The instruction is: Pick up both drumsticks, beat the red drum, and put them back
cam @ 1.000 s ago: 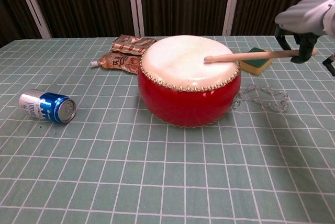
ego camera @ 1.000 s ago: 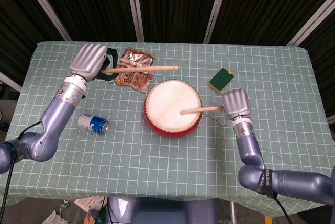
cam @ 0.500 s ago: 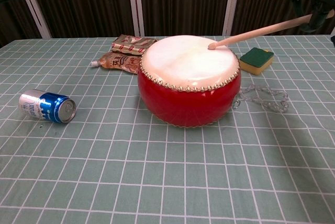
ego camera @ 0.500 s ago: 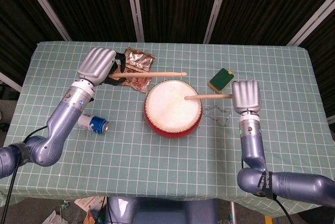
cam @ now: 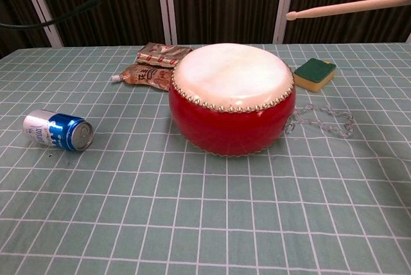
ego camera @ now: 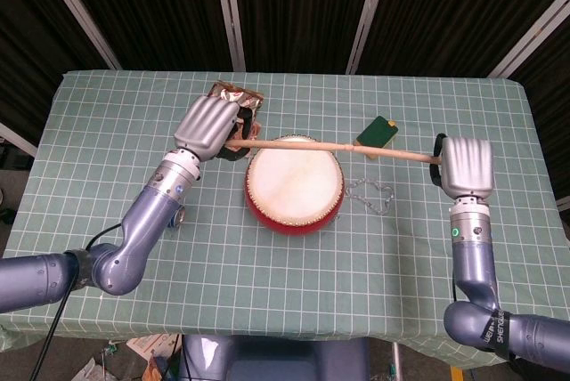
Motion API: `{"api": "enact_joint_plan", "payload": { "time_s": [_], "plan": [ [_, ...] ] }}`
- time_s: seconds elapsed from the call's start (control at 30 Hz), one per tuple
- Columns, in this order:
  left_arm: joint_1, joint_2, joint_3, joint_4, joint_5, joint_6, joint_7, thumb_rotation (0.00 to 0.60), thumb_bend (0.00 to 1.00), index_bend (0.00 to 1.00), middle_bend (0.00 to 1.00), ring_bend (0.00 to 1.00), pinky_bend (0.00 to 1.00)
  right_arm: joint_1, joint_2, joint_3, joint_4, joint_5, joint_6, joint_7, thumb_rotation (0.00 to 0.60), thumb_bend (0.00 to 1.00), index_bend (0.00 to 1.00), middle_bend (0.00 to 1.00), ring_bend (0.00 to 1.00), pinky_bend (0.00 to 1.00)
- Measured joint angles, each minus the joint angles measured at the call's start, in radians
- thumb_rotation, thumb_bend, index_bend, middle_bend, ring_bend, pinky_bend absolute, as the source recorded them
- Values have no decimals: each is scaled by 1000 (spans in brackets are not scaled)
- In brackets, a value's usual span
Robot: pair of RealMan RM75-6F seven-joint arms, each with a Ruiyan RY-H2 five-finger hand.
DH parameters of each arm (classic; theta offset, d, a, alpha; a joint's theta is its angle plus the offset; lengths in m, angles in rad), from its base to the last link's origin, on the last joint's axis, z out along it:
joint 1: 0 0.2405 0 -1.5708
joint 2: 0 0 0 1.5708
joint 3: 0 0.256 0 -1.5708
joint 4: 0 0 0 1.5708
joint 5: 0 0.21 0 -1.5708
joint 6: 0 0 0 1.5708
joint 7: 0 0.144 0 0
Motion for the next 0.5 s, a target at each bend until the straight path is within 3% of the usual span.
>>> {"api": "enact_joint_plan", "payload": {
  "time_s": [0.3, 0.5],
  "plan": [
    [-61, -138, 37, 110, -76, 26, 96, 600, 479, 788, 1000, 1000, 1000, -40, 30, 7, 49, -12, -80, 62, 600, 651, 967, 1000, 1000, 1000],
    [-111, -189, 147, 168, -195, -7, 291, 600, 479, 790, 1000, 1000, 1000, -54, 26, 2, 91, -6, -126, 73, 600, 651, 967, 1000, 1000, 1000]
  ]
}}
